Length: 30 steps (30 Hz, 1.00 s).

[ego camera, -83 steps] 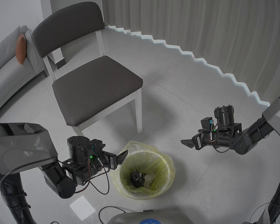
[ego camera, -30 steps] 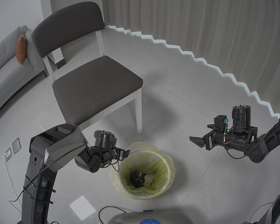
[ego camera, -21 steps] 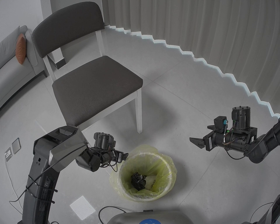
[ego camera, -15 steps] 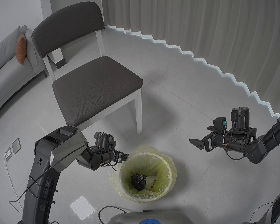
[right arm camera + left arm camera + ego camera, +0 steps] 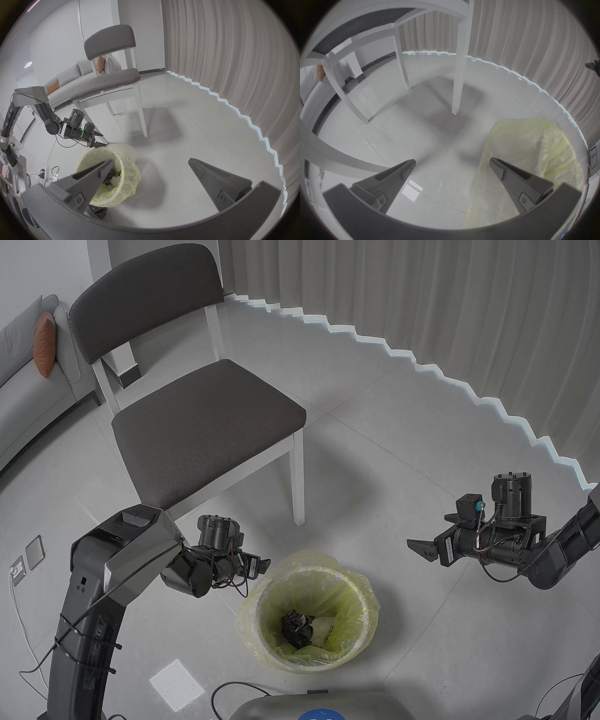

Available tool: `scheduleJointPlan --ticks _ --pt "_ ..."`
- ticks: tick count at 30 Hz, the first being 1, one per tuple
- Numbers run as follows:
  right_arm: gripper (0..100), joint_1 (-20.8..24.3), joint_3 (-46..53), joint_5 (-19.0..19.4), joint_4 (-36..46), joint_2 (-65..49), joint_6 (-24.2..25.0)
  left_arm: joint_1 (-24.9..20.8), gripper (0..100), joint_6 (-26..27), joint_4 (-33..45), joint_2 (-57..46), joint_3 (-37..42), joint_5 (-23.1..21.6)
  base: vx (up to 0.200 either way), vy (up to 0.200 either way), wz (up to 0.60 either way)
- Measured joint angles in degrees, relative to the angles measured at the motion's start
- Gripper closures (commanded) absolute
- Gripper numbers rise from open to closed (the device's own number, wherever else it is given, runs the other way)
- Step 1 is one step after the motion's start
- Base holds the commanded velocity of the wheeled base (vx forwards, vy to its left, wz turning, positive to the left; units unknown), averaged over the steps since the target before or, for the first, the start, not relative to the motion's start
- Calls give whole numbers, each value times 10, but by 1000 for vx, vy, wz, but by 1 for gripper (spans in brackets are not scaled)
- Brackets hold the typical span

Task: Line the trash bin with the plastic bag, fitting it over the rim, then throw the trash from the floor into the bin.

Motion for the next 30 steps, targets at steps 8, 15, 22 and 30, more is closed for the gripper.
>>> scheduleJointPlan --ticks 8,15,22,30 --pt "0 -9 -11 0 0 15 0 -2 0 1 -1 -56 29 26 0 0 0" --pt "0 -15 -22 0 0 31 0 -12 0 10 -16 -118 96 38 0 0 0" --pt "0 -17 -28 0 0 41 0 -20 0 18 -42 -189 168 49 0 0 0" --pt "0 -17 -15 0 -3 44 2 -37 0 18 -65 -270 256 54 0 0 0"
